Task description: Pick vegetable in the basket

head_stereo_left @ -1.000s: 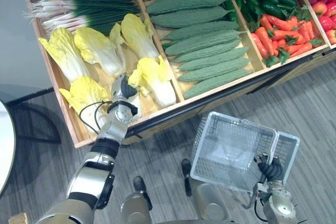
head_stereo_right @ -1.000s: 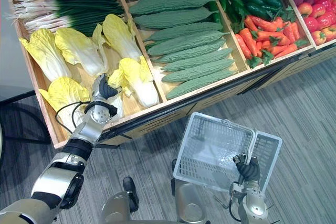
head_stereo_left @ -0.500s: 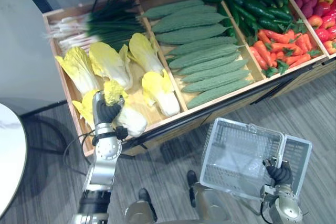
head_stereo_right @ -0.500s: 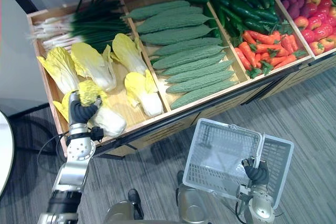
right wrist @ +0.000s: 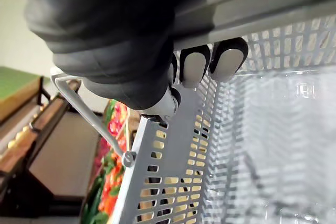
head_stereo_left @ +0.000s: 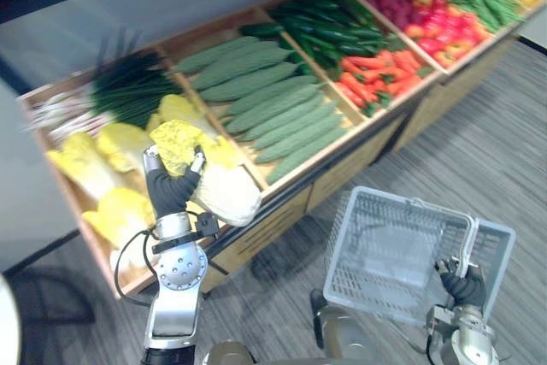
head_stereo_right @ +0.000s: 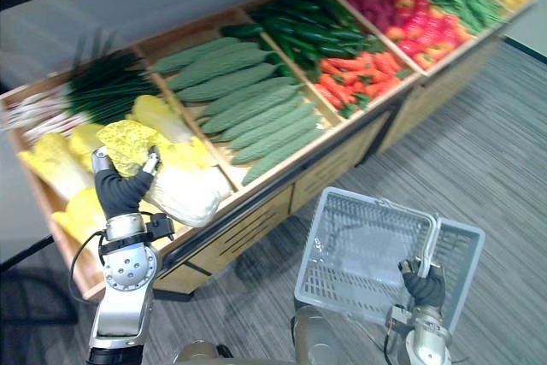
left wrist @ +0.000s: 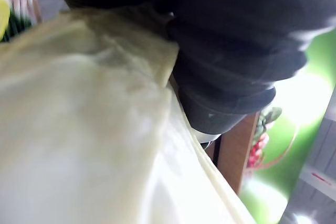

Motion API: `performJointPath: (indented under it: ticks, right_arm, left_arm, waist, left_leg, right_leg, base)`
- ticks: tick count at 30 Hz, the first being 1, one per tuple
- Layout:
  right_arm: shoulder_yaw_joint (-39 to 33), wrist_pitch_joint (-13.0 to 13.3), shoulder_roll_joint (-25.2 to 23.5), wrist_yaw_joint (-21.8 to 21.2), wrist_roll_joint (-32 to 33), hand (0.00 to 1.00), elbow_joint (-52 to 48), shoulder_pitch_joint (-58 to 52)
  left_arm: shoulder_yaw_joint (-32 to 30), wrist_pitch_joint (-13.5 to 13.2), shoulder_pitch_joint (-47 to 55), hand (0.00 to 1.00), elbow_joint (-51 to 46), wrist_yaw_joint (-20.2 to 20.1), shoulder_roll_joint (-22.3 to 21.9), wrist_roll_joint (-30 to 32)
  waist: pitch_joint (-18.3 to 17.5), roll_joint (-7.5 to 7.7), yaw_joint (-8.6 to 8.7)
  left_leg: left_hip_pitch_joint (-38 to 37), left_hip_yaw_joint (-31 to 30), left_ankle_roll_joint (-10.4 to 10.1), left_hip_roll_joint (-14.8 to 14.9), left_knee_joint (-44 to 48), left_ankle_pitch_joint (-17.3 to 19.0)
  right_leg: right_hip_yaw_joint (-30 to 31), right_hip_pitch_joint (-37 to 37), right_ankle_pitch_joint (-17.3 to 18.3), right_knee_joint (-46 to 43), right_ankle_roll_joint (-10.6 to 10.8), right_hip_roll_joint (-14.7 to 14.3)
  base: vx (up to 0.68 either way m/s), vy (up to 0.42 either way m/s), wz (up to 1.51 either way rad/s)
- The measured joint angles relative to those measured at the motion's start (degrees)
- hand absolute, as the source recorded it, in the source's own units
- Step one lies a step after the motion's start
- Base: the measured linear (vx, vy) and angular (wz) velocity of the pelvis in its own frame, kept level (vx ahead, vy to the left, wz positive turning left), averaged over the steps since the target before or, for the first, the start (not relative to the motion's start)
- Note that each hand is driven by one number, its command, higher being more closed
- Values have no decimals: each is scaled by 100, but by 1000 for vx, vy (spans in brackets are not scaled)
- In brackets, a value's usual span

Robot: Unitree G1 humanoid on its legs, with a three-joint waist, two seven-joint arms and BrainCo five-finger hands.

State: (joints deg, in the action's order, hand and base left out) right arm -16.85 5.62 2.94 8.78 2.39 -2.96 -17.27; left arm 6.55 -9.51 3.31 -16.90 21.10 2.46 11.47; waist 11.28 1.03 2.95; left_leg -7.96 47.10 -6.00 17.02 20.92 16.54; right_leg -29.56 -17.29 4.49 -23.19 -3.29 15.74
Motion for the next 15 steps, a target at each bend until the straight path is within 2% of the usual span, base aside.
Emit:
performJointPath:
  ticks: [1,2,3,4,5,6,7,8,9,10,11,12,13,15]
  right_arm:
    - [9,0,35,0,-94,100,3,167]
    - [46,0,118,0,-132,100,17,309]
    - [126,0,292,-1,-147,100,56,477]
    - [138,0,360,0,-147,100,55,525]
    - [149,1,440,-1,-147,100,55,616]
    - [152,3,463,-1,-143,100,53,654]
    - [193,4,485,4,-119,100,53,659]
    - [332,5,525,9,-70,100,52,651]
    - [393,4,537,14,-30,100,52,652]
    - [548,7,555,5,128,100,51,655]
    - [638,7,559,1,216,100,51,659]
    - [899,5,557,-16,518,100,51,704]
    - [979,4,545,-15,635,100,51,742]
    - [1268,5,504,-12,984,100,59,832]
  left_arm:
    - [127,1,-4,100,244,-29,-3,-39]
    - [234,3,-5,100,449,-113,-14,-64]
    - [416,5,-48,100,698,-232,-18,-64]
    - [534,5,-110,100,810,-291,-15,-63]
    - [709,5,-254,100,950,-399,-5,-67]
    - [827,3,-361,100,1004,-482,-10,-92]
    - [980,-11,-473,100,1126,-519,-1,-174]
    - [1075,-38,-503,100,1279,-561,-2,-202]
    - [1136,-38,-501,100,1322,-573,-2,-227]
    - [1242,-42,-452,100,1338,-587,-2,-239]
    - [1291,-43,-418,100,1356,-590,-1,-241]
    - [1340,-43,-342,100,1427,-590,-5,-239]
    - [1340,-43,-312,100,1458,-587,-1,-233]
    - [1356,-40,-274,100,1574,-583,-18,-226]
  waist:
    - [-12,21,21]
    - [-11,-9,51]
    - [-29,-110,180]
    - [-67,-172,241]
    - [-104,-229,293]
    - [-108,-230,310]
    - [-106,-239,292]
    - [-106,-239,285]
    - [-107,-234,286]
    - [-104,-227,273]
    - [-103,-224,252]
    - [-77,-181,222]
    - [-79,-194,204]
    - [-108,-245,56]
  left_leg:
    - [-144,222,0,7,-2,0]
    - [-288,326,2,43,4,-1]
    - [-406,420,13,147,51,-14]
    - [-442,465,18,252,174,-22]
    - [-475,487,164,517,639,-126]
    - [-466,452,394,763,1160,-320]
    - [-361,186,788,1125,2013,-854]
    - [-202,-337,787,1218,2629,-864]
    - [-34,-671,723,1129,2849,-706]
    - [358,-1344,691,815,3030,-420]
    - [548,-1691,658,588,2987,-286]
    - [925,-2365,587,53,2615,-44]
    - [1052,-2598,542,-149,2363,8]
    - [1362,-3487,486,-863,1149,-3]
  right_leg:
    - [-323,-17,-162,-123,-43,117]
    - [-126,-95,-214,-162,57,-38]
    - [124,-149,-122,-183,46,-289]
    - [220,-174,-74,-185,23,-418]
    - [468,-174,-20,-160,-18,-700]
    - [654,-106,-19,-108,-50,-877]
    - [888,126,-28,97,-105,-1119]
    - [1174,411,-55,366,-138,-1290]
    - [1325,546,-64,496,-136,-1336]
    - [1627,764,-52,697,-185,-1380]
    - [1795,852,-56,776,-190,-1383]
    - [2203,1035,-58,916,-191,-1384]
    - [2369,1099,-62,953,-184,-1382]
    - [3084,1245,-117,1114,-40,-1400]
  base:
    - [174,-210,-143]
    - [153,-199,-169]
    - [173,-189,-135]
    - [219,-171,-136]
    - [253,-173,-127]
    - [301,-162,-154]
    - [309,-138,-155]
    - [289,-103,-137]
    - [242,-36,-131]
    - [201,46,-103]
    - [243,104,-142]
    - [203,126,-123]
    - [229,211,-155]
    - [196,260,-158]
